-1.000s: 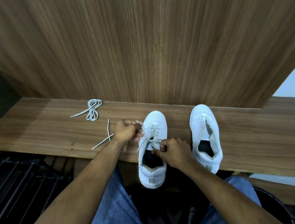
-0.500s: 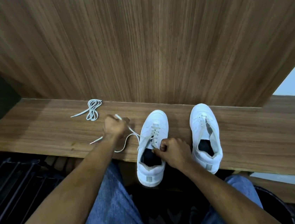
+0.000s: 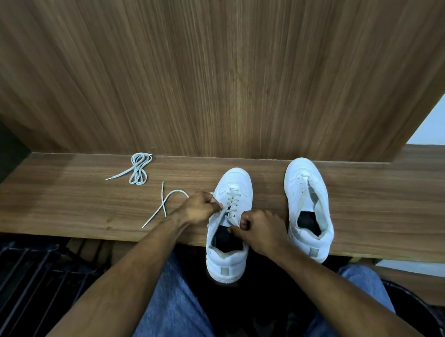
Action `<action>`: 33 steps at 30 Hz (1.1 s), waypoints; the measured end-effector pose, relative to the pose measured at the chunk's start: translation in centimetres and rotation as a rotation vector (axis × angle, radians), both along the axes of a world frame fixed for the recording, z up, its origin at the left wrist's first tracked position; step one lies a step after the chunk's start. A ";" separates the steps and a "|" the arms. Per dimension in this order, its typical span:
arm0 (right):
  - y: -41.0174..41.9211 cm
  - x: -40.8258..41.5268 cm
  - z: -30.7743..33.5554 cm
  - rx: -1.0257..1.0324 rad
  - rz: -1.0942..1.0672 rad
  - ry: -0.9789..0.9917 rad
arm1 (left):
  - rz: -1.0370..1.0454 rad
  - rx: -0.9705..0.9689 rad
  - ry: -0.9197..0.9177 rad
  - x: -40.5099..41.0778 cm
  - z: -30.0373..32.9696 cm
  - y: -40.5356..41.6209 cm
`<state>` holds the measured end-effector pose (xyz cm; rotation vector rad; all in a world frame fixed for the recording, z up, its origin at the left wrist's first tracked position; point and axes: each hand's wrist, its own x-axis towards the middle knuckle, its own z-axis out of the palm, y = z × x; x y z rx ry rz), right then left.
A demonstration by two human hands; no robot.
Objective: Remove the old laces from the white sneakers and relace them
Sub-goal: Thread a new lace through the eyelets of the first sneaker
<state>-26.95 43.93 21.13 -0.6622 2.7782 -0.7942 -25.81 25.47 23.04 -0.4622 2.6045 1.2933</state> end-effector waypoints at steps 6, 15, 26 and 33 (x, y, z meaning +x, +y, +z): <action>0.0 -0.2 0.6 -0.003 0.012 -0.085 | 0.093 0.192 0.084 -0.7 1.4 -0.2; -2.1 -2.6 5.6 -0.683 -0.101 -0.355 | -0.030 0.292 0.433 -2.6 9.7 0.7; -0.2 -5.0 5.6 -0.922 -0.501 -0.447 | -0.024 -0.027 0.301 -1.5 5.3 -2.7; 1.2 -5.3 2.9 -1.019 -0.731 -0.663 | 0.242 -0.237 0.205 -0.2 1.8 -6.5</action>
